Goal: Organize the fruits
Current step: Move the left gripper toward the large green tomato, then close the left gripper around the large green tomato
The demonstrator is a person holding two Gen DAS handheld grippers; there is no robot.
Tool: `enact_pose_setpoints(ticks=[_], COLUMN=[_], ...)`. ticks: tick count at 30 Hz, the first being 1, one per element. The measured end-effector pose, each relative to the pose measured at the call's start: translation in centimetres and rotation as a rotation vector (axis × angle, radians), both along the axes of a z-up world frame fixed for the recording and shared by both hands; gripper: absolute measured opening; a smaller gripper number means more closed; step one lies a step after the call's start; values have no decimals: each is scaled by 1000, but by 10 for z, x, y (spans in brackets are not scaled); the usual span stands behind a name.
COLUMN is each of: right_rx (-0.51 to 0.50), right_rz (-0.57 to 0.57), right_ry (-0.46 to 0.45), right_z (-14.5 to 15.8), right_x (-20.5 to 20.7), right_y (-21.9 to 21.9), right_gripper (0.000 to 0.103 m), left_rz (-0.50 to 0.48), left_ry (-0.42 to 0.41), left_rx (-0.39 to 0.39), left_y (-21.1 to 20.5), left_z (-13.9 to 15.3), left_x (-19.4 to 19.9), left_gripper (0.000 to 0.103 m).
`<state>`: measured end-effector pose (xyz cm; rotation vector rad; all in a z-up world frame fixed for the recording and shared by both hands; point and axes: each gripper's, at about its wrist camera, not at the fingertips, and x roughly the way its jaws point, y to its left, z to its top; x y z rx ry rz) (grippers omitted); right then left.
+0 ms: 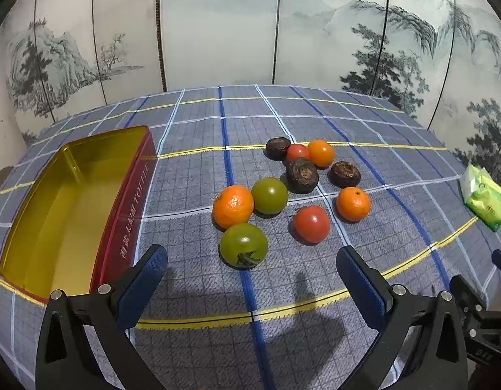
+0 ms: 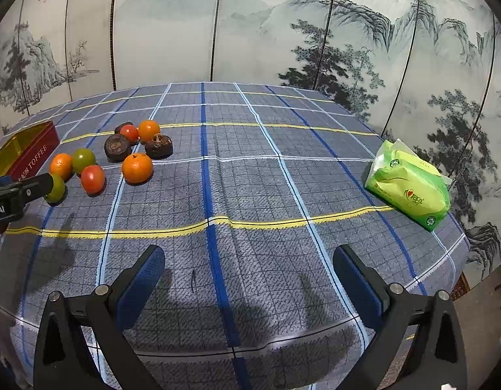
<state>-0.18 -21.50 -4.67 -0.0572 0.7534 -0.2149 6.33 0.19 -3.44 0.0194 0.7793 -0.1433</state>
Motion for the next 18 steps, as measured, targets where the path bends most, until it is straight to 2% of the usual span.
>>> enact_pose_setpoints(ticks=[12,18], right_rx=[19,32], right_rz=[7,9], right_ry=[1,1], right_z=[-1,-3], right_x=[5,5], right_y=[-6,-10], right_gripper=[102,102], left_rz=[-2,-14], left_ry=[18,37], left_rx=[28,-24], left_y=[-4,4], left_z=[-6,-11], left_x=[7,9], left_gripper=[103,103])
